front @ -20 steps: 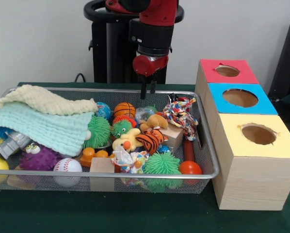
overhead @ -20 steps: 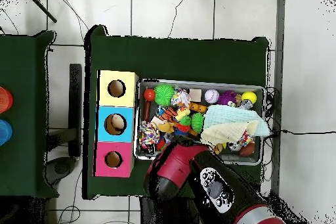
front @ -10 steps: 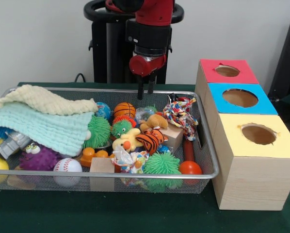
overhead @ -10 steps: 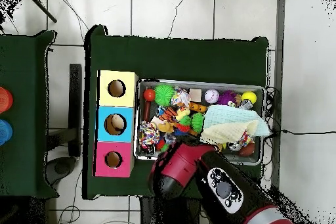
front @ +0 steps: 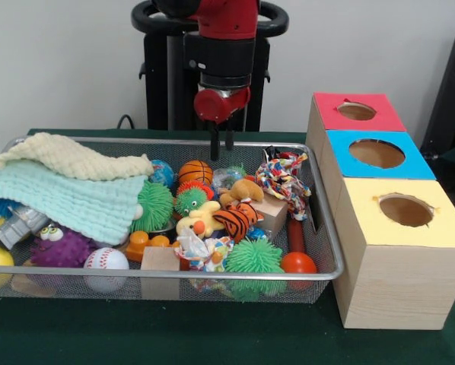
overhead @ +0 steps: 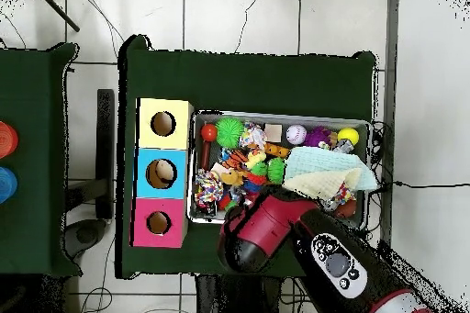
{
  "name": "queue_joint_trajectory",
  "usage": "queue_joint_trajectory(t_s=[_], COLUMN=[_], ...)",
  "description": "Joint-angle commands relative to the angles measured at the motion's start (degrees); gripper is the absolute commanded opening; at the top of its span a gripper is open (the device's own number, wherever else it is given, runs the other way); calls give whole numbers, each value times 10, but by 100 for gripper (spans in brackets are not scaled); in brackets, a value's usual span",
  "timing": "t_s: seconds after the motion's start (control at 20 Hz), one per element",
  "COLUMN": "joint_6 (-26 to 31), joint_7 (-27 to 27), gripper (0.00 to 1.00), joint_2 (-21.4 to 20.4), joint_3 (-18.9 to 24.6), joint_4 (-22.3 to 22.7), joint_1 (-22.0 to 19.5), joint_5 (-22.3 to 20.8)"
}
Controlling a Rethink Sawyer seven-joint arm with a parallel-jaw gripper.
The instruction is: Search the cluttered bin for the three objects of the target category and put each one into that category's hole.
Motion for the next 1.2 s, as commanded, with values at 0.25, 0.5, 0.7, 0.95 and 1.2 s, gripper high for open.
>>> queue_joint_trajectory(t_s=[0.25,0.5,0.7,0.95,1.2], joint_6=[29,11,14,34,39], joint_7=[-299,-283,-235,-223,-222], gripper=[100,100,100,100,100], joint_2=[22,4,19,70,92], joint_3=[67,51,21,-5,-14], joint_4=[-28,5,-13,-54,-76], joint_1=[-16,-21,-8,-24,-28], joint_5=[-24,-37,-51,-42,-38])
